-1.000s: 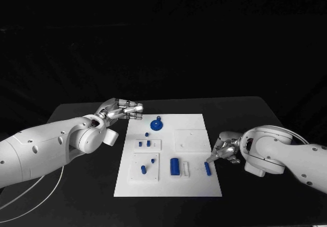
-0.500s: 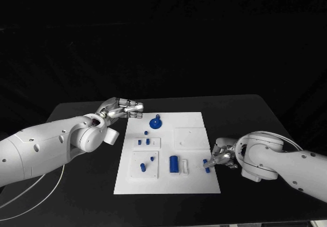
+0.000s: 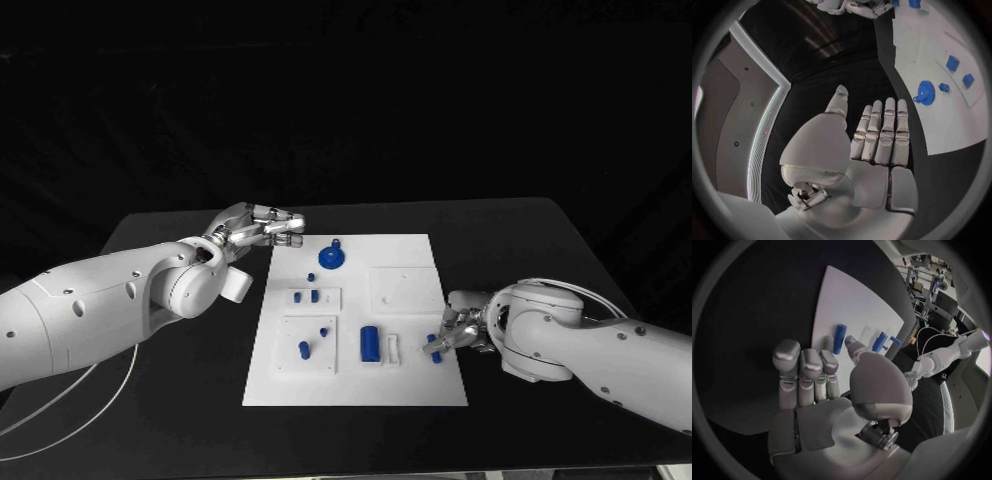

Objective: Assemble the parts on the task board

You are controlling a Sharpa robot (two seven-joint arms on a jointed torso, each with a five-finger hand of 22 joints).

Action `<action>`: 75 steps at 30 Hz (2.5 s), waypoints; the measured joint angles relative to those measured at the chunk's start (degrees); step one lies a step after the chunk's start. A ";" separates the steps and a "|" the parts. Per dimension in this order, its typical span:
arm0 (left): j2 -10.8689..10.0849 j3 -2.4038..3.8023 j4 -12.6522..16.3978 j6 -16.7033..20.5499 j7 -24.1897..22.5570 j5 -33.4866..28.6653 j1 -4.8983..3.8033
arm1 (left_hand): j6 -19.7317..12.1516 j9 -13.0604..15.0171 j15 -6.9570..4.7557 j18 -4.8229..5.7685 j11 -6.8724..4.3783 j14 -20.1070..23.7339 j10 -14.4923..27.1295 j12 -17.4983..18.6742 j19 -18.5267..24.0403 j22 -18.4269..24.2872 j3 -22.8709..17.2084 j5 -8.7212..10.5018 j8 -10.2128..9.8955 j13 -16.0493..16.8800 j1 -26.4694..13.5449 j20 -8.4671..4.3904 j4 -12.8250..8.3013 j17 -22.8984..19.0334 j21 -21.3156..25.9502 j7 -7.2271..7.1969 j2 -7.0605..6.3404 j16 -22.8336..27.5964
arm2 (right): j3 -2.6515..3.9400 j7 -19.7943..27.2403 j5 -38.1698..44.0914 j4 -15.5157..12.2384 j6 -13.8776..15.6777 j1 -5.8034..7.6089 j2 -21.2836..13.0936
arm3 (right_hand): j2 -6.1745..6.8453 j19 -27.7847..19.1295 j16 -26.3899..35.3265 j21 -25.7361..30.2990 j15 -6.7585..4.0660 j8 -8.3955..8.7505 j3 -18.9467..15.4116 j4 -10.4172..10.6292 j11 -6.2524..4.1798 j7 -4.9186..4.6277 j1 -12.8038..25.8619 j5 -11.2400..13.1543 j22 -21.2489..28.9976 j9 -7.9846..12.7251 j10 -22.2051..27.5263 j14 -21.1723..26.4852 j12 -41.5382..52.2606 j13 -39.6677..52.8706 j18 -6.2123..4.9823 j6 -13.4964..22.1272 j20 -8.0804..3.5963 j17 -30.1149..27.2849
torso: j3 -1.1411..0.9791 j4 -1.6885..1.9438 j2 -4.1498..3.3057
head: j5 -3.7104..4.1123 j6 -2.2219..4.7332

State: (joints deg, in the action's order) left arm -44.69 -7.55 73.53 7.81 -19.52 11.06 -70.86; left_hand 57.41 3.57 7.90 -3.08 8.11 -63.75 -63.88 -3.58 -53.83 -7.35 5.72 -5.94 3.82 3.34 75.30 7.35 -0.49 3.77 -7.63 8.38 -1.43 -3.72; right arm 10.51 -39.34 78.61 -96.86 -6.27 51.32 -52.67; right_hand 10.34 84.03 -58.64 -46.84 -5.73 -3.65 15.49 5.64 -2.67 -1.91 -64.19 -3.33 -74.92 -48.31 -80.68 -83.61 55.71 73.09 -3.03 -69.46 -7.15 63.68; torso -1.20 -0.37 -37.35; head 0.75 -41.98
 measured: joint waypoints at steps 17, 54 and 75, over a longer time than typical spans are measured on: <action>-0.41 0.00 0.25 0.06 0.07 0.01 0.02 | -0.20 0.00 0.00 0.90 -0.22 0.00 0.21 0.00 1.44 0.82 -0.15 0.00 0.00 0.00 0.00 -0.21 -0.16 0.00 0.50 0.20 0.00 0.00 | -1.98 1.58 4.94 0.92 -1.62 1.19 1.69 | -2.84 0.00 0.00 0.51 0.40 -0.23 -0.75 -13.02 0.82 -0.49 -4.43 -5.64 0.01 -4.81 1.25 0.00 -0.28 -0.02 0.00 -0.25 0.41 0.33 | 0.04 -0.07 0.01 | -0.33 -0.41; -0.62 -0.01 0.30 -0.04 0.99 0.05 0.02 | -0.20 0.00 0.00 1.78 -0.01 0.00 0.42 0.00 1.43 1.12 -0.15 0.00 0.00 0.00 0.00 -0.20 -0.16 0.00 0.49 0.20 0.00 0.00 | -2.87 2.30 -17.63 -1.16 16.86 0.12 2.31 | -4.82 0.00 1.21 0.00 0.30 -0.23 11.86 -18.04 0.51 -1.80 0.89 -20.37 0.02 37.55 1.72 0.29 -1.86 -1.55 0.45 0.21 0.41 -0.21 | -0.07 -0.13 -0.07 | -1.32 -0.79; -0.48 -0.01 0.26 -0.34 1.56 0.31 0.02 | -0.41 0.00 0.20 1.78 0.19 0.19 0.62 0.00 1.43 1.54 -0.12 0.00 0.00 0.00 0.00 -0.20 -0.19 0.00 0.49 0.41 0.00 0.00 | -2.80 1.76 -22.06 0.06 19.44 0.46 4.04 | -5.59 0.00 1.41 0.57 0.28 0.28 11.35 -20.04 0.41 -1.38 -0.63 -16.86 0.02 44.07 1.85 0.27 -2.14 -1.97 0.44 -0.61 0.41 -0.17 | 0.04 -0.13 -0.05 | -1.40 -0.84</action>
State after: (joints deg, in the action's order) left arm -45.17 -7.56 73.79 7.47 -17.96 11.37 -70.84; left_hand 57.00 3.58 8.10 -1.29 8.30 -63.56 -63.26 -3.58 -52.41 -5.81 5.60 -5.94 3.82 3.34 75.30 7.15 -0.68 3.77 -7.14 8.79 -1.43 -3.72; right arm 7.71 -37.58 56.54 -96.81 13.17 51.78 -48.63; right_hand 4.76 84.03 -57.23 -46.27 -5.45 -3.37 26.84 -14.40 -2.26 -3.28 -64.82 -20.19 -74.90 -4.25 -78.83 -83.34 53.56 71.12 -2.59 -70.06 -6.74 63.51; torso -1.16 -0.50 -37.40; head -0.65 -42.82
